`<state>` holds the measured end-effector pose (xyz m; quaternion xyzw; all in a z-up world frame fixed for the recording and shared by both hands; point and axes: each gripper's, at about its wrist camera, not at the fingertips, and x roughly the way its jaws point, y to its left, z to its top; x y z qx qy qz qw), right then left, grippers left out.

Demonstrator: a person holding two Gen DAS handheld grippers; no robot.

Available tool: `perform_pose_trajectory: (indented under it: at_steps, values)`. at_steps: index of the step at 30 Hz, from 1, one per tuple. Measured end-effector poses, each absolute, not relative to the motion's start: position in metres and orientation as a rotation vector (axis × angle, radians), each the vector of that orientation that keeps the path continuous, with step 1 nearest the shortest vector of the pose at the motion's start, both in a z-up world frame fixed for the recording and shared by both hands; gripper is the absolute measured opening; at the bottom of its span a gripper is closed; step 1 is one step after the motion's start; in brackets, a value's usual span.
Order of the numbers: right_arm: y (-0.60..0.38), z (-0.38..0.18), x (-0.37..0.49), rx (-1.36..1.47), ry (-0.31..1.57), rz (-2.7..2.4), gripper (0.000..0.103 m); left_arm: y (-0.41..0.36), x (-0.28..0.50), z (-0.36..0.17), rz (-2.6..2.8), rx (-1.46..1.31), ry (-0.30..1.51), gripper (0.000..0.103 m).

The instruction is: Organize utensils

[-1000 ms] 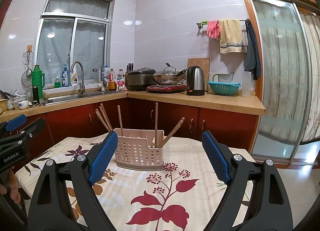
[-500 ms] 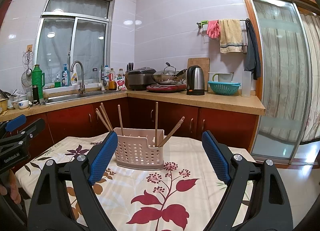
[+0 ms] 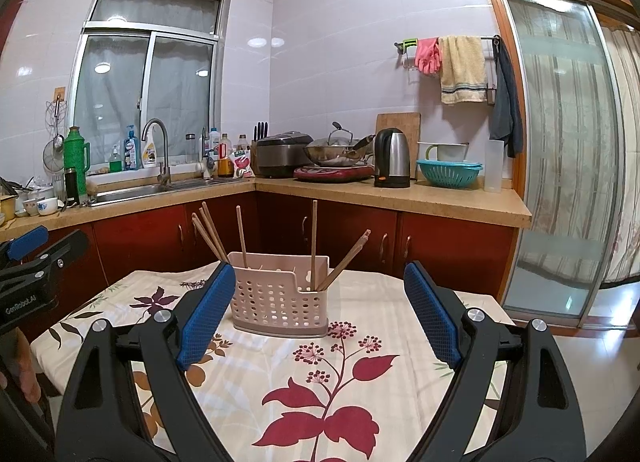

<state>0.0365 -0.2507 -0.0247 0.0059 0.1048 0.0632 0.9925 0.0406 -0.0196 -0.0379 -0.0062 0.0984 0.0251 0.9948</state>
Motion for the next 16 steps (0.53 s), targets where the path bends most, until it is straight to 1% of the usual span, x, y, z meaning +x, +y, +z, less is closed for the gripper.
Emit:
perform_pose_trajectory:
  at_steps: [3,12,16]
  values:
    - [-0.25,-0.025,0.037,0.011,0.215,0.128,0.084,-0.02,0.04,-0.041,0.064,-0.027,0.189,0.096]
    - [-0.25,-0.027,0.041,0.011,0.222,0.128,0.084,-0.024,0.044,-0.042,0.052,0.01,0.177,0.096]
    - [-0.252,-0.031,0.044,0.013,0.228,0.123,0.085,-0.022,0.052,-0.046,0.041,0.018,0.2,0.096]
